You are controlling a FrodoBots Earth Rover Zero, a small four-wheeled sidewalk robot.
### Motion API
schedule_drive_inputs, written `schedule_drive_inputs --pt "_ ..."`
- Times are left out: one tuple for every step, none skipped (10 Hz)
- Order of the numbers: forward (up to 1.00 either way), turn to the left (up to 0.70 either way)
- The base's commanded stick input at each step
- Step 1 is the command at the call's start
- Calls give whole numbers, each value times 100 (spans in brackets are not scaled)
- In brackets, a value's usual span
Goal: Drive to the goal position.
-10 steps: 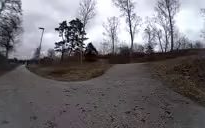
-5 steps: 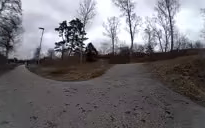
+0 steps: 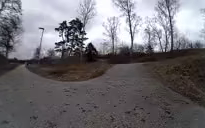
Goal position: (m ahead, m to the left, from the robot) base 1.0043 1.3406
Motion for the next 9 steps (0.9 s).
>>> schedule_drive_inputs --pt "0 -70" --pt "0 -70" --pt "0 -70" --pt "0 -70" --pt "0 -70" --pt "0 -70" --pt "0 -70" --pt "0 -70" --pt "0 -70"
